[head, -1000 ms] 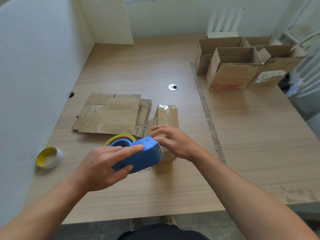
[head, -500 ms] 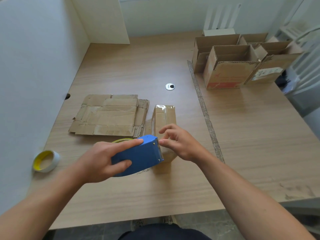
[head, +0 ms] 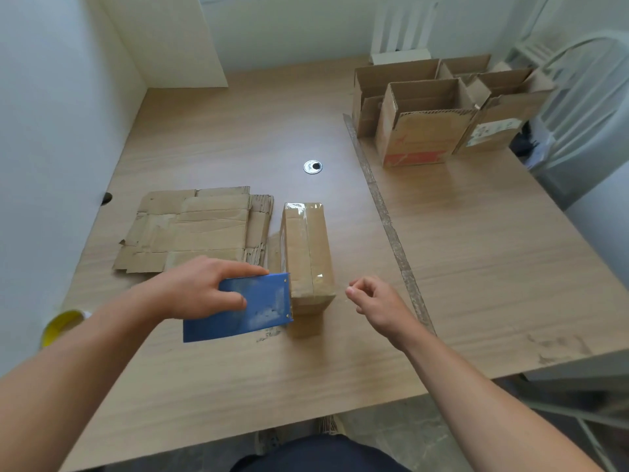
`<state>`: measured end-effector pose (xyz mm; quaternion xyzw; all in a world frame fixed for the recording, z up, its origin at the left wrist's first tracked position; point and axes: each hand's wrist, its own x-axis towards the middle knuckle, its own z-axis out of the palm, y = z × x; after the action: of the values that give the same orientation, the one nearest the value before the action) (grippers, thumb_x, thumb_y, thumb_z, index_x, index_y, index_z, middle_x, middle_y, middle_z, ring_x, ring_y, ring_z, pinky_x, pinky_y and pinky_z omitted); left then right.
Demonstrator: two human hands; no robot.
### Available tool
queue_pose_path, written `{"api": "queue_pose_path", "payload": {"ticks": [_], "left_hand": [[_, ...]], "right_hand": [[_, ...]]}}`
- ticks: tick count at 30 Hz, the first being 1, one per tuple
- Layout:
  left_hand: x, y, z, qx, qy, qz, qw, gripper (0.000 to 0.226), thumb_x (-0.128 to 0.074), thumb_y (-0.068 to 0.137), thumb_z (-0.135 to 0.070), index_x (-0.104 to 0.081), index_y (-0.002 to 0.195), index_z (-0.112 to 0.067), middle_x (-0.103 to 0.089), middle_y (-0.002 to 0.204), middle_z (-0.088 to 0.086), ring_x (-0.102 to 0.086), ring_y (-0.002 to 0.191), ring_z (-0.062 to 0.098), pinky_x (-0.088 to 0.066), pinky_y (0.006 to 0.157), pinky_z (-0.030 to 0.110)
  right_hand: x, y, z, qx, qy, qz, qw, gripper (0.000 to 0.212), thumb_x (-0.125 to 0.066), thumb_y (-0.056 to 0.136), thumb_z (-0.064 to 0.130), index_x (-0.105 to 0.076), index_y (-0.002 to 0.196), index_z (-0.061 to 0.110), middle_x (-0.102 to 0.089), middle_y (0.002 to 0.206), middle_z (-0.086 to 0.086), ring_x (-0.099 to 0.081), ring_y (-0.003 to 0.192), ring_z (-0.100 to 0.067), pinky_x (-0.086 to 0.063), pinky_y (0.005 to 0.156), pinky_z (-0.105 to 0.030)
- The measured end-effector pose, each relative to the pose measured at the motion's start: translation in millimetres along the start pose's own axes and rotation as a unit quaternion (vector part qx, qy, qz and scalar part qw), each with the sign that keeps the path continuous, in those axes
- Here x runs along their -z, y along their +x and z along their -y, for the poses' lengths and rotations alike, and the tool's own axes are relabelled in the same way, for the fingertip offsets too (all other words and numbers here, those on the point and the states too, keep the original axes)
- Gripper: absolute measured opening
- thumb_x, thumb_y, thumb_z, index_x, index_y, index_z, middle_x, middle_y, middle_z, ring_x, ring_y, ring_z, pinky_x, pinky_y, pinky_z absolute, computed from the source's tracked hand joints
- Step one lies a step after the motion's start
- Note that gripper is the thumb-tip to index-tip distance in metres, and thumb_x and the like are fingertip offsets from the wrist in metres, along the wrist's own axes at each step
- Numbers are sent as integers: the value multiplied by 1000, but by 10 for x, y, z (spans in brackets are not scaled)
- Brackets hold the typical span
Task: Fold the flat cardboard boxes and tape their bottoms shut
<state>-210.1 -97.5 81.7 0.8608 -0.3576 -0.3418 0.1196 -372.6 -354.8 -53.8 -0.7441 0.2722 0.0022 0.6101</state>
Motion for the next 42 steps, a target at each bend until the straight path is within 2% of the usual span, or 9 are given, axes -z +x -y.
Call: {"api": "queue_pose_path", "payload": {"ticks": [7, 12, 15, 21, 25, 27, 32, 37, 42], "left_hand": [[4, 177, -51, 64, 36, 27, 997, 67, -52, 68, -52, -44, 135, -59, -50, 142, -16, -47, 124, 13, -44, 103, 40], [3, 208, -5, 101, 40, 41, 993, 70, -52, 69, -51, -43, 139, -55, -46, 148, -13, -44, 128, 16, -43, 104, 41], [-9, 193, 54, 107, 53, 40, 992, 62, -60, 83, -42, -41, 142, -51, -41, 152, -14, -40, 134, 16, -37, 108, 37], [-25, 229, 93, 104, 62, 37, 992, 60, -61, 89, -34, -40, 143, -50, -40, 153, -14, -37, 136, 16, -36, 109, 37], [-27, 216, 103, 109, 60, 39, 991, 60, -60, 89, -34, -40, 143, -51, -40, 153, -13, -38, 136, 17, -37, 109, 38], [-30, 211, 98, 114, 57, 41, 991, 61, -60, 88, -36, -39, 143, -52, -40, 153, -12, -40, 133, 18, -40, 107, 39], [-40, 216, 89, 117, 63, 39, 990, 61, -59, 86, -39, -38, 141, -56, -42, 151, -12, -42, 130, 19, -42, 105, 42], [-37, 219, 142, 115, 61, 45, 990, 62, -59, 85, -40, -37, 141, -57, -42, 151, -11, -43, 129, 20, -44, 104, 43], [-52, 246, 147, 104, 63, 37, 992, 62, -60, 87, -37, -38, 142, -55, -40, 152, -13, -40, 133, 19, -40, 107, 42]], "right_hand": [[-111, 80, -97, -20, -37, -3, 999, 21, -65, 94, 28, -60, 76, 20, -63, 92, -4, -57, 80, -16, -52, 86, -44], [-273, 125, -82, -51, -18, 12, 998, 23, -64, 95, 30, -64, 80, 13, -58, 76, 5, -48, 67, -10, -42, 70, -30], [-386, 172, -60, -75, -14, 34, 997, 26, -63, 96, 33, -68, 87, 9, -56, 73, 6, -47, 66, -10, -40, 67, -27], [-397, 226, -16, -88, -50, 30, 994, 18, -64, 94, 39, -66, 91, 21, -59, 84, 6, -54, 77, -11, -42, 68, -27], [-383, 239, -5, -69, -118, -36, 990, 30, -72, 85, 46, -54, 86, 22, -55, 102, -4, -56, 91, -20, -38, 73, -28], [-377, 210, 23, -26, -148, -6, 989, 24, -67, 91, 40, -56, 77, 25, -55, 100, -6, -54, 91, -21, -35, 74, -27], [-345, 75, 124, -21, -100, 66, 993, 21, -66, 92, 38, -70, 84, 18, -53, 113, -3, -53, 111, -16, -37, 93, -29], [-477, 97, 188, -34, -121, 8, 992, 25, -77, 85, 31, -60, 68, 24, -56, 113, -4, -55, 108, -18, -34, 82, -24], [-501, 86, 85, 69, -241, -29, 968, 23, -71, 89, 37, -56, 78, 23, -48, 108, 6, -49, 112, -20, -41, 92, -35]]}}
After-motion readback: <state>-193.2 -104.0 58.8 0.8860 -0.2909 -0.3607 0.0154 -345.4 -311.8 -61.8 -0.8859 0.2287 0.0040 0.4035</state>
